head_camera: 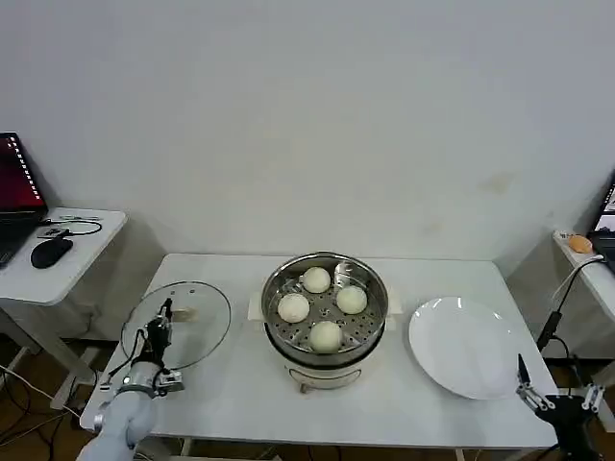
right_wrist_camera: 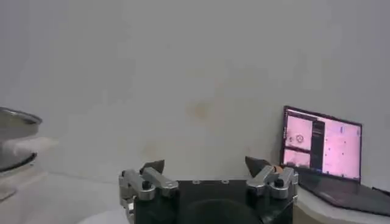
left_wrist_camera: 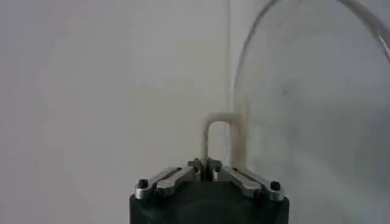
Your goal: Take steamed baozi put them in steamer then cover it.
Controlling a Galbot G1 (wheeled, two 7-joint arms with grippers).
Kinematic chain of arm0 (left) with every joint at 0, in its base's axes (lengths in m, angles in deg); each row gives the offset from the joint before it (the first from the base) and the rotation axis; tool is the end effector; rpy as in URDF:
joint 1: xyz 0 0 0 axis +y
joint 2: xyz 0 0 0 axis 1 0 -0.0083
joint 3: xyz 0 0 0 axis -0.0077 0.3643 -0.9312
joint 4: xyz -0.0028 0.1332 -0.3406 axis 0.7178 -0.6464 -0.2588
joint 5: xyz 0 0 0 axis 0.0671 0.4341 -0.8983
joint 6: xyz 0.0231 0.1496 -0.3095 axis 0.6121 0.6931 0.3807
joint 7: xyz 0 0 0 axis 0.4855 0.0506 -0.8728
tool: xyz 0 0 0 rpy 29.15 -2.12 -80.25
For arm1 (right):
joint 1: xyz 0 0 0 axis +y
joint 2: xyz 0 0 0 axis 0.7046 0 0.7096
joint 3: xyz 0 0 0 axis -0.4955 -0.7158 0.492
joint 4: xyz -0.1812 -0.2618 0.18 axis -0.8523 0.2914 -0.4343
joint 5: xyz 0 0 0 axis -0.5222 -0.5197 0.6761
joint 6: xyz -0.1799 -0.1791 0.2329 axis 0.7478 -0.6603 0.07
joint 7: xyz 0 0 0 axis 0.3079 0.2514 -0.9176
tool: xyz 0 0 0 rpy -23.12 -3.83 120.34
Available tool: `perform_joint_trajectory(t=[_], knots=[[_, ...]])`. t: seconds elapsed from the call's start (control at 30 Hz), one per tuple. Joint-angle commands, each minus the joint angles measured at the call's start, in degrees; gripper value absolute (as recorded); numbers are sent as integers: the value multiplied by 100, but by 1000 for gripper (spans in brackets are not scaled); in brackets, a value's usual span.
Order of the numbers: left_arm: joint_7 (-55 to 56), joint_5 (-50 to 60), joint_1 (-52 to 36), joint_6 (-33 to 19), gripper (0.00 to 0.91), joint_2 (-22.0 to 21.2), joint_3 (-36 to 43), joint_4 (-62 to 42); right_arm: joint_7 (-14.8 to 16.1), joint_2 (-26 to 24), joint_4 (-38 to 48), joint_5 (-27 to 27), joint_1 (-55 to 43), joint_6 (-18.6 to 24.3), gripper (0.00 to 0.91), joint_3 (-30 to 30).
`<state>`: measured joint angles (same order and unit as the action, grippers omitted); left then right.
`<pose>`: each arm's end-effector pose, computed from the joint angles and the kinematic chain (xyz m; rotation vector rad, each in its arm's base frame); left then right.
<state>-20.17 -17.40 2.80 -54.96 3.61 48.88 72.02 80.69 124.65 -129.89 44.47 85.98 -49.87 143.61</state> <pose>0.3133 0.1691 -0.4211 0.0571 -2.1293 -2.2261 0.0805 -0.1872 -0.3270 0.2310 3.0544 -0.3490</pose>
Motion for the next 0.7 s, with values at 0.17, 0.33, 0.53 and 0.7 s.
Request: perform_joint_trajectory(t=[0.17,0.33,0.53,0.7], knots=[[-508,-1059,703,684,0,898,-419,2558,76,-74,57,-112,-34,-63,907,-187],[-954,-1411,595,1171,0,1246,-191,3300,90,-61,95,-219,-64,-68,907,-251],[-1313,-1460,141,1828,0,1246,816,3553,89,-17,139,-398,-86,-64,907,-271],[-1717,-676,-742,2186,0,782,1958,3389,75,54,183,-550,-116,-72,907,-324]])
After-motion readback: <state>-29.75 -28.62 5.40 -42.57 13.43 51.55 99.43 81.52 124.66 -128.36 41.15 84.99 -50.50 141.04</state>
